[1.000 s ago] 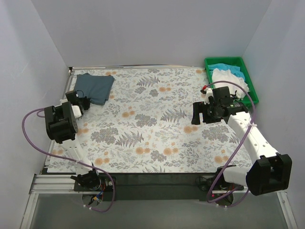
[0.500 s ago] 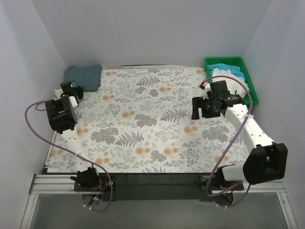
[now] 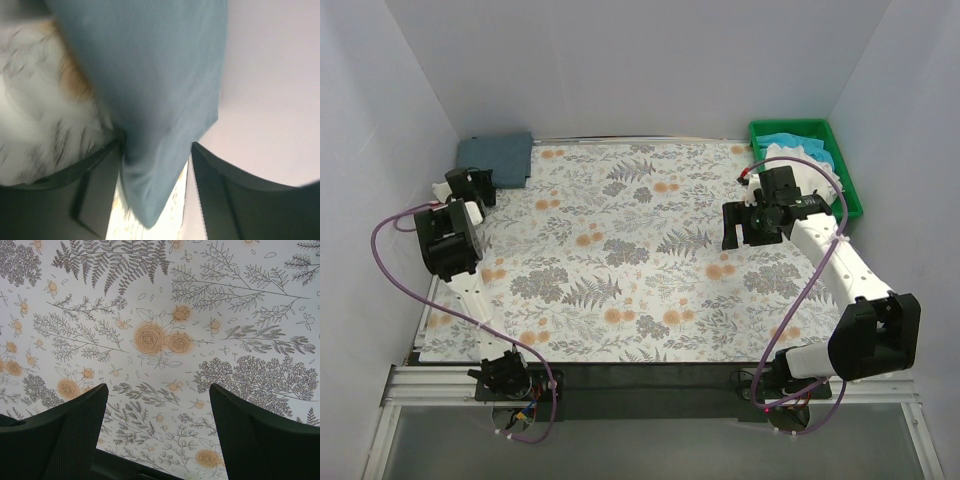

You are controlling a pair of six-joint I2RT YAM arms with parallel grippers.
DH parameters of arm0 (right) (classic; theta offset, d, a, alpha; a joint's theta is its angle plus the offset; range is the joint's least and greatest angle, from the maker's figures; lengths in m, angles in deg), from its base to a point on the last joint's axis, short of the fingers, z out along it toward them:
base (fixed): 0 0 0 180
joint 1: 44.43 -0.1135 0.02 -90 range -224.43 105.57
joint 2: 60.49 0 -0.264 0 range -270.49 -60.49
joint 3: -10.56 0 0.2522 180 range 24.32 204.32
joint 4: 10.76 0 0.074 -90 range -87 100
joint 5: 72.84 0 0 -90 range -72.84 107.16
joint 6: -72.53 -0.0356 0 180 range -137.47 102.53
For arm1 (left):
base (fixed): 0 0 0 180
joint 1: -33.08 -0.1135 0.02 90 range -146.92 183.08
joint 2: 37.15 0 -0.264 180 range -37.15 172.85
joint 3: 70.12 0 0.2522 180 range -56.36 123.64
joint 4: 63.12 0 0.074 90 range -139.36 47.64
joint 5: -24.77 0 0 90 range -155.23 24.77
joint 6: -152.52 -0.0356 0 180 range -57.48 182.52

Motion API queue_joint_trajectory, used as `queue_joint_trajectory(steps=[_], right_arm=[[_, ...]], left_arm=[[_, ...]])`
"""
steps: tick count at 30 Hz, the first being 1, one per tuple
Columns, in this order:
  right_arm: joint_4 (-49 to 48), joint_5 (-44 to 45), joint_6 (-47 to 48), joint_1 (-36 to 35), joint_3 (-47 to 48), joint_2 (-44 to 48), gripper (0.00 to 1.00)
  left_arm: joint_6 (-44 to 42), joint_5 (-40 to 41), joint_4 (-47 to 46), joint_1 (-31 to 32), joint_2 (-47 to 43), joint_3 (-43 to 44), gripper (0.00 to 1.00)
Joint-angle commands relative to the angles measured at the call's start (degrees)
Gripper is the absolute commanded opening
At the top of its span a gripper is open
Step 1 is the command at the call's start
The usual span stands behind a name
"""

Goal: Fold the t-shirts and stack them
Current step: Neatly place the folded tshirt to the corner

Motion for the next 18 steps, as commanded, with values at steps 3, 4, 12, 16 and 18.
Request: queue_joint_trajectory(steps=[3, 4, 12, 16, 18], right_arm=[[0.4, 0.4, 1.4, 0.2, 1.0, 4.7, 0.74], [0.5, 0.4, 1.4, 0.1, 0.9, 5.5, 0.74], [3.7, 2.1, -1.5, 0.4, -0.1, 18.7, 0.77], [7.0, 4.9, -3.3, 0.4, 0.7, 26.1, 0.82], [8.4, 7.3, -5.1, 0.3, 1.4, 29.9, 0.85]], left_arm=[[-2.6, 0.6, 8.0, 0.5, -8.7, -10.8, 0.61], [-2.2, 0.6, 8.6, 0.5, -10.2, -14.3, 0.64], [-5.0, -0.4, 21.6, 0.9, -33.4, -30.1, 0.86], [-11.0, -0.4, 31.2, 1.0, -47.5, -33.5, 0.98], [-15.2, -0.3, 36.0, 1.1, -54.3, -34.6, 0.98]])
